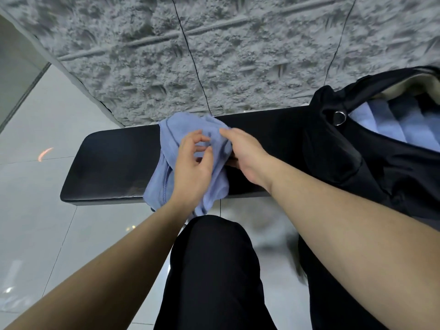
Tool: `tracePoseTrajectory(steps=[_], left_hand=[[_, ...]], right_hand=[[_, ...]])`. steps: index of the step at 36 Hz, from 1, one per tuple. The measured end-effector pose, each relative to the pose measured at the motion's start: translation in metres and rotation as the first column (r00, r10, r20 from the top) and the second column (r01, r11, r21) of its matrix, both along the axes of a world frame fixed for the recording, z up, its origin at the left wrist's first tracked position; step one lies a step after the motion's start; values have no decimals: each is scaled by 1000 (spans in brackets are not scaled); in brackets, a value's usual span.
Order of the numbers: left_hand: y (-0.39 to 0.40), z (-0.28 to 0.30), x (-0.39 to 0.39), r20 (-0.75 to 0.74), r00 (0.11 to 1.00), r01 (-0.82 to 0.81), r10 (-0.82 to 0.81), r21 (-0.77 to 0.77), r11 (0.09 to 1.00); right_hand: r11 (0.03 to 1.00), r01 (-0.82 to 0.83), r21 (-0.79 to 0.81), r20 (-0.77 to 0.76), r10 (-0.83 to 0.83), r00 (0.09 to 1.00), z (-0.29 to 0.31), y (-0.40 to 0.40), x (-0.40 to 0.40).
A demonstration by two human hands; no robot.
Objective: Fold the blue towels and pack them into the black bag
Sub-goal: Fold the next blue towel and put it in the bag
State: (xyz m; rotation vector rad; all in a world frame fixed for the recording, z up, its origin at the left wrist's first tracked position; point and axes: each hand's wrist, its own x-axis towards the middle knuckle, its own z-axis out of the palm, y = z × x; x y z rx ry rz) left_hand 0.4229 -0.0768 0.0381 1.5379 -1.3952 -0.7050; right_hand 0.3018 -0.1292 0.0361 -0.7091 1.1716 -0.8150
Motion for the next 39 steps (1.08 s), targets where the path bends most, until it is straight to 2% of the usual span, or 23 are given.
tracePoseTrajectory(steps=[3, 7, 10, 12, 14, 16, 19, 21, 22, 24, 26, 28, 30, 33, 36, 39], left_hand=[[0, -10, 9, 13, 993, -115, 115, 64, 991], [-1, -23, 24, 135, 964, -243, 230, 84, 966], [-3, -30, 31, 218, 959, -221, 183, 164, 962], [-4, -35, 34, 359, 930, -165, 78, 219, 962], [-4, -40, 35, 487, 873, -122, -14, 245, 962], [-4, -43, 35, 611, 787, -97, -87, 261, 960], [-9, -46, 39, 787, 599, -100, -148, 256, 962], [-16, -46, 42, 858, 482, -63, -177, 236, 970], [-20, -46, 44, 875, 442, -44, -200, 244, 969], [-29, -46, 45, 880, 399, -20, -258, 289, 957], [-40, -46, 45, 862, 404, -25, -306, 345, 938], [-49, -47, 43, 843, 432, -24, -321, 367, 930], [-55, -47, 42, 846, 422, -18, -326, 367, 930], [-63, -47, 38, 865, 377, -55, -332, 378, 924], [-72, -46, 40, 890, 351, -115, -292, 350, 930], [-85, -46, 50, 868, 389, -185, -310, 403, 896]], right_hand=[[985, 161, 60, 100, -166, 981, 5, -4, -4], [917, 359, 173, 250, -394, 885, 3, -13, -11], [861, 467, 199, 266, -507, 820, 5, -15, -17], [842, 510, 173, 268, -539, 799, 5, -16, -22], [829, 541, 142, 266, -558, 786, 3, -18, -26], [798, 576, 179, 271, -603, 751, -1, -23, -29], [754, 625, 200, 160, -655, 738, -5, -32, -32], [760, 624, 181, 60, -642, 765, -9, -34, -36], [755, 624, 202, 68, -646, 760, -9, -32, -38], [751, 595, 286, 138, -647, 750, -8, -27, -42], [798, 485, 357, 189, -570, 800, -8, -23, -44], [879, 277, 389, 241, -388, 890, -5, -21, -45], [919, 44, 393, 276, -164, 947, 0, -19, -43], [910, -186, 370, 163, 133, 978, 4, -18, -37], [912, -198, 358, 80, 181, 980, 0, -19, -33], [955, -22, 296, 88, -5, 996, -11, -25, -29]])
